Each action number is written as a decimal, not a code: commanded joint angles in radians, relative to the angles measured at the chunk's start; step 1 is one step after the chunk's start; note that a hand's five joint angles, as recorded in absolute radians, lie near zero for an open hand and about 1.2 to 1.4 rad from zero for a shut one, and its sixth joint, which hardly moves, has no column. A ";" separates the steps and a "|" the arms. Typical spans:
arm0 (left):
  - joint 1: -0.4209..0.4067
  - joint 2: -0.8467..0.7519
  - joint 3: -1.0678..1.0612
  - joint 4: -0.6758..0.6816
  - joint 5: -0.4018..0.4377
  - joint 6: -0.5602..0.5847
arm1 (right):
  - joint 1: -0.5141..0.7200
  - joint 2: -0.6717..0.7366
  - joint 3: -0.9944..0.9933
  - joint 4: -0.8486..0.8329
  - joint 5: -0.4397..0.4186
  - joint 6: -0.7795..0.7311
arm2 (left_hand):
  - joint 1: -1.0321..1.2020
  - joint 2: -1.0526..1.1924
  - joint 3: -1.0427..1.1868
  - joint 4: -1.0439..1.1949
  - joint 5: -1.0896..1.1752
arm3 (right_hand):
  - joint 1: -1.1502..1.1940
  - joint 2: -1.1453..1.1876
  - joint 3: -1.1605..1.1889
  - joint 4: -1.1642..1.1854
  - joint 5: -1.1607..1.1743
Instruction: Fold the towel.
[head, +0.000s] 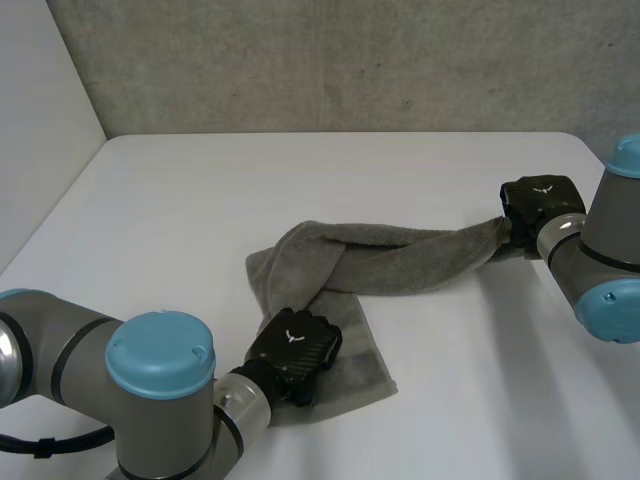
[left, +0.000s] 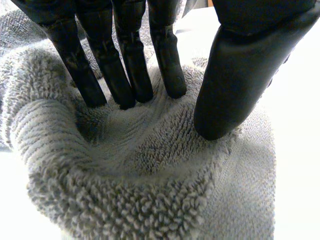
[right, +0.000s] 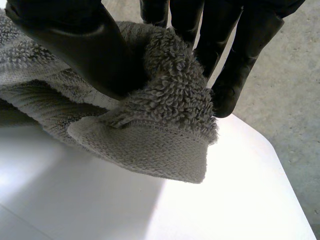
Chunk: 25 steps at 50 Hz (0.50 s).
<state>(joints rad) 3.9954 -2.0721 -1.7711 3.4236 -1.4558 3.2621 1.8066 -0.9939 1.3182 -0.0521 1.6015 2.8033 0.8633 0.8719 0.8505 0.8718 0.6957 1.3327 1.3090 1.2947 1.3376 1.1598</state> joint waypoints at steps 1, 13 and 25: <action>0.001 0.000 0.004 -0.003 -0.003 0.007 | 0.002 0.000 0.001 0.000 0.000 -0.001 | 0.298 0.290 0.311 0.290 0.291 | 0.064 0.087 0.102 0.059 0.062; 0.105 0.081 0.018 -0.038 -0.057 0.093 | 0.002 -0.012 -0.002 0.003 -0.002 -0.001 | 0.533 0.524 0.546 0.524 0.526 | 0.064 0.087 0.102 0.059 0.062; 0.338 0.106 0.073 -0.038 -0.001 0.102 | -0.001 -0.026 -0.004 0.003 -0.005 0.001 | 0.533 0.524 0.546 0.525 0.526 | 0.064 0.087 0.102 0.059 0.062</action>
<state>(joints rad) 4.2283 -1.9672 -1.7313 3.3844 -1.4976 3.3661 1.8070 -1.0163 1.3150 -0.0490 1.5978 2.8041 1.3026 1.3444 1.3220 1.3552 1.1337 1.3336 1.3092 1.2949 1.3377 1.1599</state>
